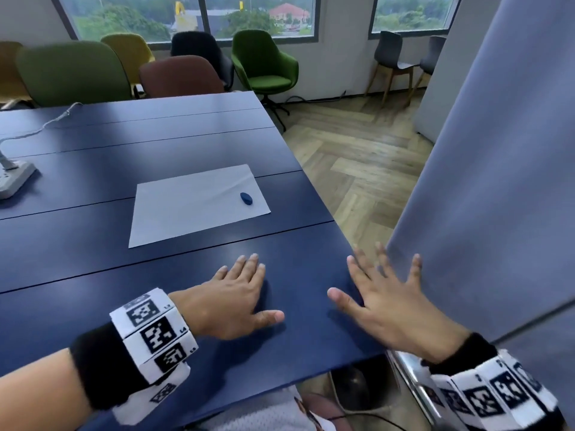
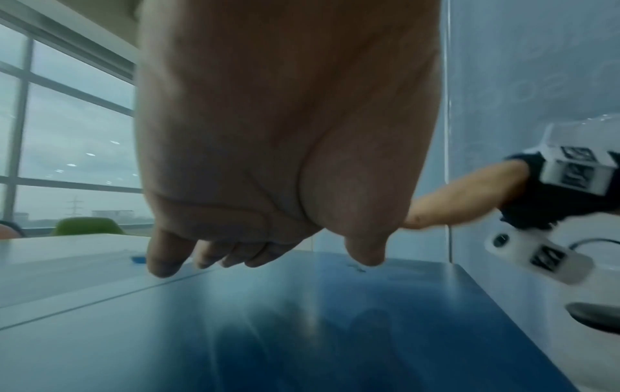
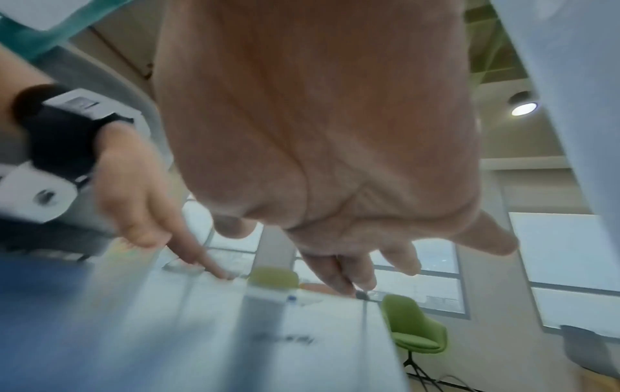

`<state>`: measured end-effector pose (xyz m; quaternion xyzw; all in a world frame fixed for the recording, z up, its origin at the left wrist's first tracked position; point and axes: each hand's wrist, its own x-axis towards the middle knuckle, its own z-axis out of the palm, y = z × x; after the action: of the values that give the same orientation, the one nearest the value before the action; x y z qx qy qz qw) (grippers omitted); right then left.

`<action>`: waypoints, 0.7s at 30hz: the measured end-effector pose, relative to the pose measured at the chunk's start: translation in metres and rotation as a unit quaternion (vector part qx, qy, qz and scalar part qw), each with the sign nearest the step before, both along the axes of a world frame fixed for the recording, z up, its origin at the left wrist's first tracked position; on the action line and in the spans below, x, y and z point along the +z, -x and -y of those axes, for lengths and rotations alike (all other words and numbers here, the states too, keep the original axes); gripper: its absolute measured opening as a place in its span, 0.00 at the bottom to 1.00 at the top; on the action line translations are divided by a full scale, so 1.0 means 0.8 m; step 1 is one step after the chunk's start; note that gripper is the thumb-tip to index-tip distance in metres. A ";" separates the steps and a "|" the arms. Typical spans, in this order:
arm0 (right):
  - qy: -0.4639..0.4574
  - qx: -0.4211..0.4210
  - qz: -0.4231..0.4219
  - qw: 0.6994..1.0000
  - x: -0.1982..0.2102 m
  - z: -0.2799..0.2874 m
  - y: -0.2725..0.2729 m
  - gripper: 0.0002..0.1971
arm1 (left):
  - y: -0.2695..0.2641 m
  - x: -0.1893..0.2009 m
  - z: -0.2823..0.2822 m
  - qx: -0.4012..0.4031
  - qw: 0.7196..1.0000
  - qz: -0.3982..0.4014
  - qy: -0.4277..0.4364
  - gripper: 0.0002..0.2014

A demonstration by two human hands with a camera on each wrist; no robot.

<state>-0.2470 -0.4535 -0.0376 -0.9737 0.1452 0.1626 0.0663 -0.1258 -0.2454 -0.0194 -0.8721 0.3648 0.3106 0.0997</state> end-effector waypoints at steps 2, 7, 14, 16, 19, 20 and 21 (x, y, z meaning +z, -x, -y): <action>-0.044 -0.051 0.022 0.997 0.021 0.036 0.004 0.47 | 0.003 -0.007 0.021 -0.035 0.999 0.005 0.000 0.52; -0.127 -0.154 0.075 0.977 0.005 0.144 -0.001 0.36 | -0.005 -0.021 0.068 -0.063 0.998 0.001 0.019 0.67; -0.172 -0.184 -0.162 0.954 -0.247 0.239 -0.008 0.24 | -0.010 -0.031 0.081 -0.047 0.999 0.019 0.009 0.73; -0.175 -0.190 -0.205 0.944 -0.317 0.240 -0.002 0.22 | -0.013 -0.035 0.083 -0.042 0.999 0.020 -0.018 0.77; -0.180 -0.228 -0.224 0.930 -0.399 0.232 0.007 0.21 | -0.015 -0.038 0.090 -0.031 0.997 0.026 -0.061 0.78; -0.185 -0.242 -0.225 0.926 -0.423 0.229 0.009 0.20 | -0.013 -0.038 0.093 -0.021 0.997 0.021 -0.075 0.75; -0.189 -0.254 -0.226 0.921 -0.445 0.227 0.010 0.18 | -0.013 -0.038 0.094 -0.018 0.996 0.021 -0.084 0.73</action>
<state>-0.2550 -0.6348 -0.3935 -0.8108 0.3651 0.3808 0.2536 -0.1155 -0.3205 -0.0496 -0.8603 0.3509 0.3195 0.1861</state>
